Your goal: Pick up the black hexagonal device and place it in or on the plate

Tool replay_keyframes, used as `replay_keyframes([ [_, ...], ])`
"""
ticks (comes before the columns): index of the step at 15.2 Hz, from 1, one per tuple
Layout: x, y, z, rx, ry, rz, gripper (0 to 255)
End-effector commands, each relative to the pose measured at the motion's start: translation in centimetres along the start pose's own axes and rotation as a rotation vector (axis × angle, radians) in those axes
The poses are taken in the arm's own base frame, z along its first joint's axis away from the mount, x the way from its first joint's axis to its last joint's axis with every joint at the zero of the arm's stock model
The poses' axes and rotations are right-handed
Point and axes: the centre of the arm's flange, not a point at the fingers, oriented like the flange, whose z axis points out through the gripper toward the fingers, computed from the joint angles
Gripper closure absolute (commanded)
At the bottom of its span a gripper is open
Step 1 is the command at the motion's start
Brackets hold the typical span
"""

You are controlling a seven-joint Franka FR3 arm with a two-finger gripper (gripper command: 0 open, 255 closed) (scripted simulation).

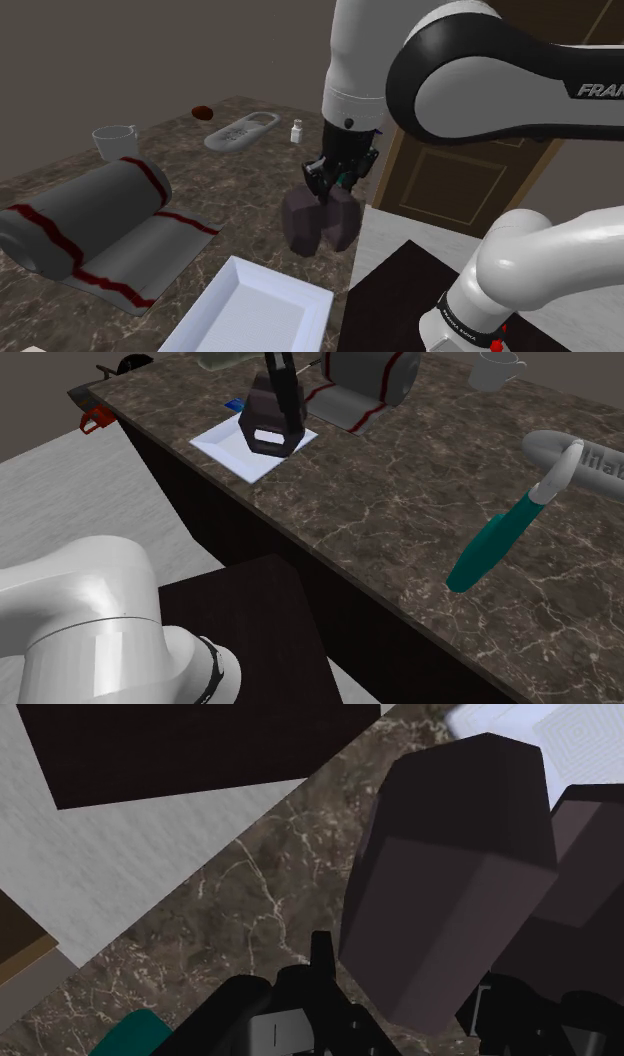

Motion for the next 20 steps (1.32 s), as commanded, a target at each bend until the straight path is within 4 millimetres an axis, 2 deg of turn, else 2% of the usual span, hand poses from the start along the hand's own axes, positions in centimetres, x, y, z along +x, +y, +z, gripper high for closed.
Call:
replay_keyframes([
  [1, -1.2, -2.2, -0.9, 0.001, 0.0, 0.001, 255],
  [11, -7.0, -14.0, -4.8, 0.001, 0.0, 0.001, 255],
  [20, -7.7, -14.7, -0.1, 0.001, 0.0, 0.001, 255],
])
